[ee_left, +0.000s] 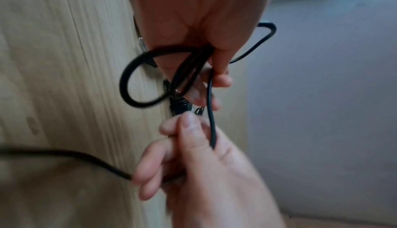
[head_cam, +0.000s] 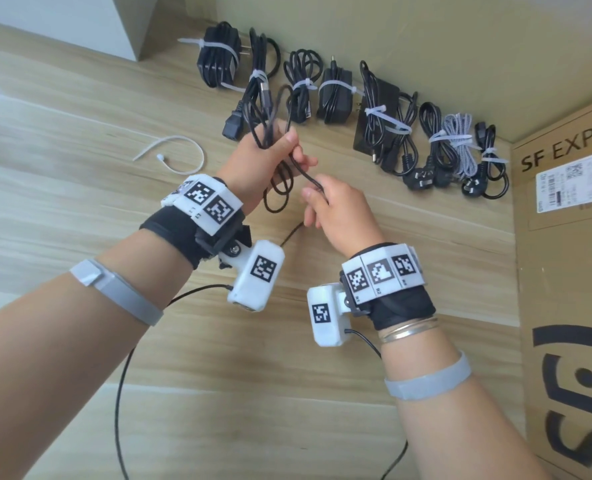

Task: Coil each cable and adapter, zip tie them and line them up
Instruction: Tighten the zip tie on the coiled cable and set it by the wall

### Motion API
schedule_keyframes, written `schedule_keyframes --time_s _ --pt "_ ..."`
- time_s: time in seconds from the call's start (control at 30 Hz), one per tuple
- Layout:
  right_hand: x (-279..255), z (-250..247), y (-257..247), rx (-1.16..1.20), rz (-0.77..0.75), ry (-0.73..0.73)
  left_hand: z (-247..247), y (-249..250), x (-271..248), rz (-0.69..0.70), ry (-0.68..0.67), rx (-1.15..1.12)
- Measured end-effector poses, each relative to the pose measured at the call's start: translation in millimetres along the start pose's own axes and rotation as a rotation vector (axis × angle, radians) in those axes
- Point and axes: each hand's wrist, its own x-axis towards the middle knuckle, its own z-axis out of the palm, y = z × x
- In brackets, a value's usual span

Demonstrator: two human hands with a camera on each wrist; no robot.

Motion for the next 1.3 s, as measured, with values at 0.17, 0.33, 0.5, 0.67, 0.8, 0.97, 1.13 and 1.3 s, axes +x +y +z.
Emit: schedule_keyframes --time_s 0.17,0.33,0.5,0.67,0.8,0.97,1.13,1.3 --pt "-1.1 2.3 -1.5 -0.092 0.004 -0.102 0.6 9.9 -3.7 -0.069 -0.017 -0.059" --pt "-3.3 -6.4 14.3 -0.227 0.088 -0.087 -14.9 13.5 -0.9 -0.174 0.037 0.221" --pt "-1.2 -8.9 2.1 -0.054 0.105 -0.023 -7.8 3.5 -7.9 -0.323 -0.132 0.655" --pt "8.0 -10.1 -9.5 -0.075 0.089 -0.056 -2.6 2.9 -10.8 -0.400 -0.256 0.703" --pt "11.1 -8.5 -3.5 -0.090 0.121 -0.043 -6.0 5.5 -12.8 -0.395 -0.334 0.699" --pt "17.9 -12.6 2.0 -0.167 0.176 -0.040 -14.9 -5.5 -8.7 -0.277 -0.196 0.773" --pt "18.3 -16.2 -1.8 -0.034 0.255 -0.061 -20.8 -4.3 -8.4 -0.271 -0.128 0.751" --pt "30.1 -2.1 -16.3 0.519 0.336 -0.049 -21.0 3.8 -11.1 -0.234 -0.229 0.820"
